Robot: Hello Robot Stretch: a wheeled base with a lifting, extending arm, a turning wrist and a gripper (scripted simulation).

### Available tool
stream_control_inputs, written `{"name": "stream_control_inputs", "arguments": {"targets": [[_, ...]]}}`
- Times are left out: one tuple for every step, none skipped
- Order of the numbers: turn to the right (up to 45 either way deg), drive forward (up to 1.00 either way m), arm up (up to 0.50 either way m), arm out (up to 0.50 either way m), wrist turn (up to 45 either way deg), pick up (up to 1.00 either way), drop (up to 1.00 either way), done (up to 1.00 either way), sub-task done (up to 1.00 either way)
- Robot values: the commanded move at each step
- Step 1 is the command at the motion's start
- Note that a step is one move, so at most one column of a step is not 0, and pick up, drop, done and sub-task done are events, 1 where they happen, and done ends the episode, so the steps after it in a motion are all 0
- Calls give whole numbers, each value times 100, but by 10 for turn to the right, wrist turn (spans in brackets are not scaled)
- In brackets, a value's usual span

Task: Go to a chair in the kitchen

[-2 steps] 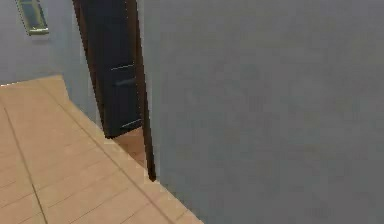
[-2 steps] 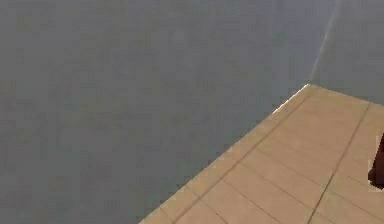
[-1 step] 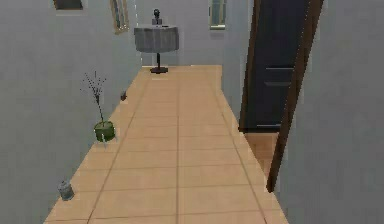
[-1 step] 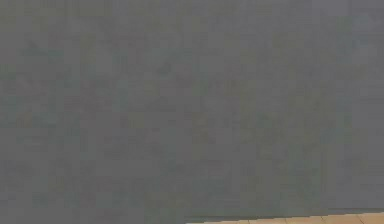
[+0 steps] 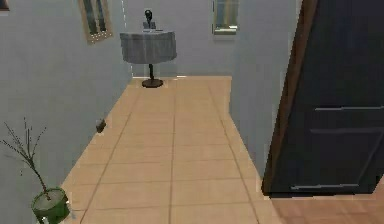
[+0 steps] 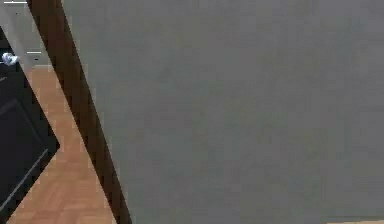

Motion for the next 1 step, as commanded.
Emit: {"name": "stream_control_inputs", "arguments": {"targets": [[0, 100, 0, 0, 0, 0, 0, 0, 0]]}}
